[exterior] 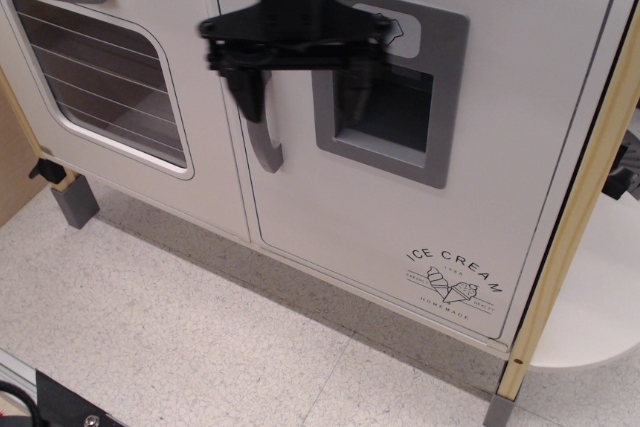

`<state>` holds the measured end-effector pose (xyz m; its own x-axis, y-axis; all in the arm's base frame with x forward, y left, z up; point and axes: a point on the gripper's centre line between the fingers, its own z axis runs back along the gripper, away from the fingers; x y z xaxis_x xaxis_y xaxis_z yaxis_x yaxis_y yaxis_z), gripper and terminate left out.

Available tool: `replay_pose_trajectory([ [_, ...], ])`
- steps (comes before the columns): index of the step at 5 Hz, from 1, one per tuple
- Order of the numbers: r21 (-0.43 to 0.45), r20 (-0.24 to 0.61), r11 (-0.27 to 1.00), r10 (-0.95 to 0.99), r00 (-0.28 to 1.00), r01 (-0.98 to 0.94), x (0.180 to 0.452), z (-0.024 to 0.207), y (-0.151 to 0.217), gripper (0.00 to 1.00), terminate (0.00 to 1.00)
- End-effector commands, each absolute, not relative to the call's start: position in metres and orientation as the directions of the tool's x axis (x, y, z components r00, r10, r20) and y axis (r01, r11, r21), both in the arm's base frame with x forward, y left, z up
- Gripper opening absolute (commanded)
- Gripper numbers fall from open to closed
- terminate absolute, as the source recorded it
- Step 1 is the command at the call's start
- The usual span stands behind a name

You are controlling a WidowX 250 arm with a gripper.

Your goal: Open fridge

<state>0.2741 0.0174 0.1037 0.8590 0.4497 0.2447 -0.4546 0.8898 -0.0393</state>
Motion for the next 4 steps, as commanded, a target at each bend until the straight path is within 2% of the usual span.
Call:
replay_pose_trajectory([
  [1,-0.004,0.463,0.956,0.26,0.848,-0.292,0.291,0.101,0.062,1.0,0.0],
  [2,0.029,0.45,0.979,0.169,0.877,-0.203,0.303,0.091,0.078,1.0,0.0],
  [4,0.036,0.395,0.993,0.086,0.915,-0.109,0.329,0.064,0.102,1.0,0.0],
])
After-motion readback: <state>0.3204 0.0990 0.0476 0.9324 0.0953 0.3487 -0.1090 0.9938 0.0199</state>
